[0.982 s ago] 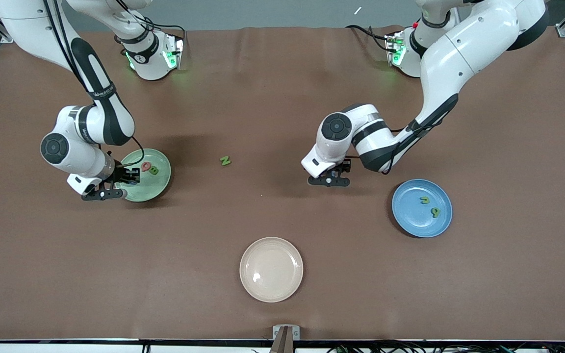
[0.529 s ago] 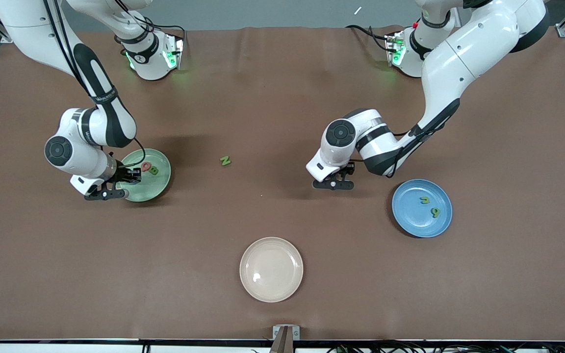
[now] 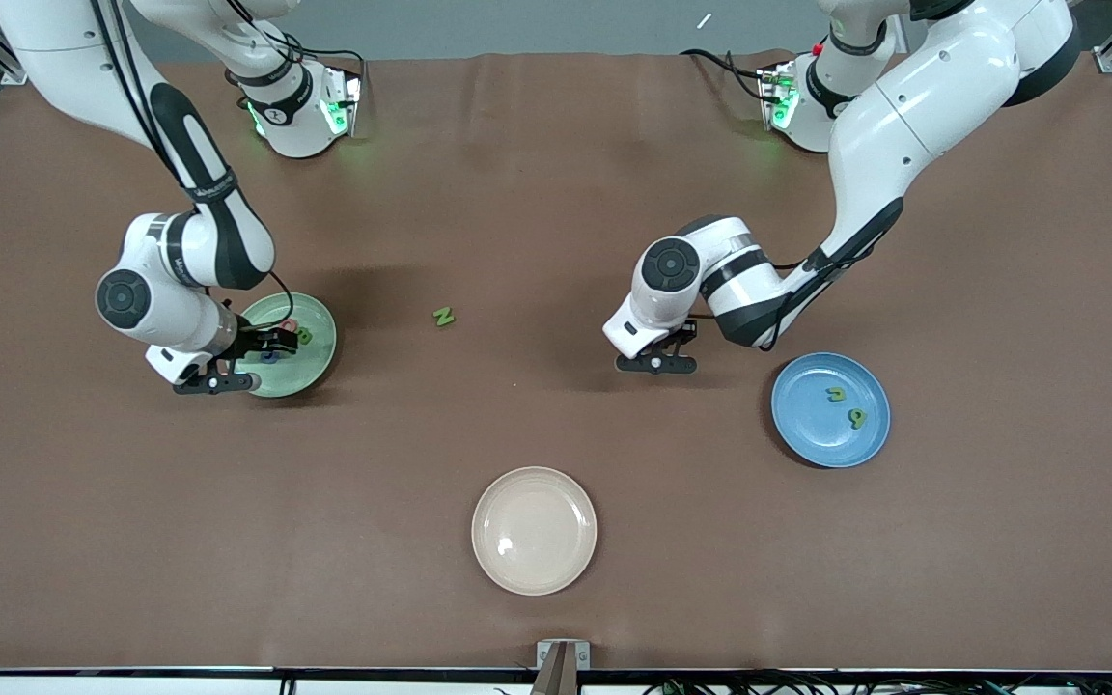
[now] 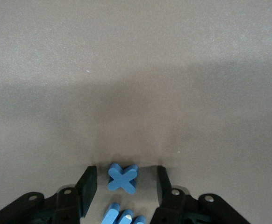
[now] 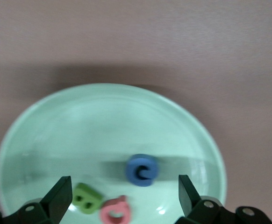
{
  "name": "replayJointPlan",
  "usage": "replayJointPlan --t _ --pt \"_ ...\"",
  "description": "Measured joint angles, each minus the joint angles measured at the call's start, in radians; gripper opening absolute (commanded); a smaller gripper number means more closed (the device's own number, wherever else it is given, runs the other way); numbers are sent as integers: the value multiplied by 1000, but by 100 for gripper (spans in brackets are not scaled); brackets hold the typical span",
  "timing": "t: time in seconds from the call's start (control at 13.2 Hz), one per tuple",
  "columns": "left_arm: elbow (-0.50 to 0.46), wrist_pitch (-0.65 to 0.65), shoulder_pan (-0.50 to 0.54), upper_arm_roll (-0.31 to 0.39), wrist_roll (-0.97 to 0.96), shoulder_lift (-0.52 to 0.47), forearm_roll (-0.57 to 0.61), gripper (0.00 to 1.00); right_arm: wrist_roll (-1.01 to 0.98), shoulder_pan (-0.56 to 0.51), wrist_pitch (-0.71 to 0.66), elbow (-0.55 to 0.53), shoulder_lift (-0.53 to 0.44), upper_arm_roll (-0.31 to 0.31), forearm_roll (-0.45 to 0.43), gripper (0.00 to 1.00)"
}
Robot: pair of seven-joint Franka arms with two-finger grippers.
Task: Sort upper and lower case letters into plates
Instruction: 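Lower the left gripper to the x while the right gripper drops c, then grasp the blue x with the left gripper while the right grasps N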
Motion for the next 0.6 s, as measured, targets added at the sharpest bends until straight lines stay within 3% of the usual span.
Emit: replayJointPlan --t 0.6 --pt "-1 12 -1 -1 -7 0 0 21 668 344 13 5 -13 15 4 100"
